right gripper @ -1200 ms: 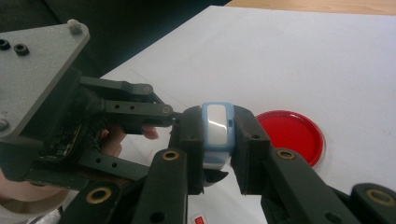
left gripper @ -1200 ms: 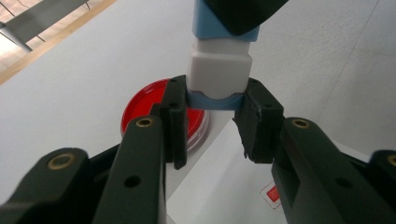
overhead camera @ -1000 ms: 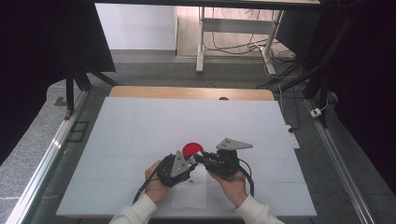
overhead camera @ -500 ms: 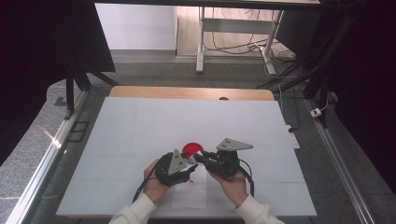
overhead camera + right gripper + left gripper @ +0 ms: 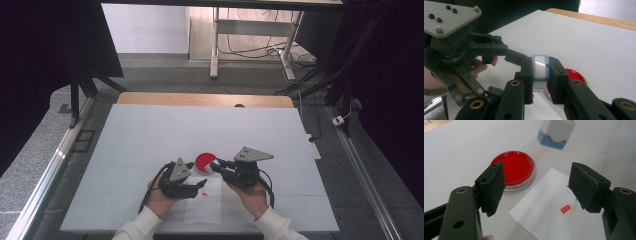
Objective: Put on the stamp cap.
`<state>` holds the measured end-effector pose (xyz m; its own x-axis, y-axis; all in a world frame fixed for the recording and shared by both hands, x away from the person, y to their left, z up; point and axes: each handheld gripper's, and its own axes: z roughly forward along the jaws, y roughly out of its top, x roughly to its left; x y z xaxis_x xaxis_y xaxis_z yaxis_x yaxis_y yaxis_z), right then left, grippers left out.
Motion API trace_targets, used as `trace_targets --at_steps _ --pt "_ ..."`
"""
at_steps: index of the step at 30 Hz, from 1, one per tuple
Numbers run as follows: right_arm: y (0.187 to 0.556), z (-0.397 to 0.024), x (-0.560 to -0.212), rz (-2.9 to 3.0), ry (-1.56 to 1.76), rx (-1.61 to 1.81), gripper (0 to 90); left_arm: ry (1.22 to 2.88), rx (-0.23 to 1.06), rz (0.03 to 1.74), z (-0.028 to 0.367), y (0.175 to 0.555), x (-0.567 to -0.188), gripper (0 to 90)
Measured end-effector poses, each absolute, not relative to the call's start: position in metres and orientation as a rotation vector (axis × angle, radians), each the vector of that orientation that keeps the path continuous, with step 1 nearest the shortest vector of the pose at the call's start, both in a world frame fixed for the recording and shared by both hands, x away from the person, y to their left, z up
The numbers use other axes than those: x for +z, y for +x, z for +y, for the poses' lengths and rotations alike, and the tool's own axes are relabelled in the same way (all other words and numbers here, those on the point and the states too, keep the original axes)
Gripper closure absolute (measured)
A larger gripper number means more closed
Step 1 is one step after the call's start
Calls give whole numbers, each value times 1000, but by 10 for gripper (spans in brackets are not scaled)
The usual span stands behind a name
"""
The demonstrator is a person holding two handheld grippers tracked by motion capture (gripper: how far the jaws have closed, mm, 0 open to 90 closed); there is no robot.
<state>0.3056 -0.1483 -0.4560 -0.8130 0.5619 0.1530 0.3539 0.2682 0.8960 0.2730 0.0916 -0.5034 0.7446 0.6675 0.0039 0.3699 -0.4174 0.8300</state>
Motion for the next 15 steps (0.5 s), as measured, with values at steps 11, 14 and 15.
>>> trace_targets --at_steps 11,14,15 --pt "311 -155 -455 2324 833 1532 750 2026 396 879 131 262 -504 291" --pt "313 -158 -455 2331 820 1529 750 2022 396 894 140 258 -505 292" --pt "313 -158 -455 2329 819 1530 750 2025 399 898 143 257 -504 294"
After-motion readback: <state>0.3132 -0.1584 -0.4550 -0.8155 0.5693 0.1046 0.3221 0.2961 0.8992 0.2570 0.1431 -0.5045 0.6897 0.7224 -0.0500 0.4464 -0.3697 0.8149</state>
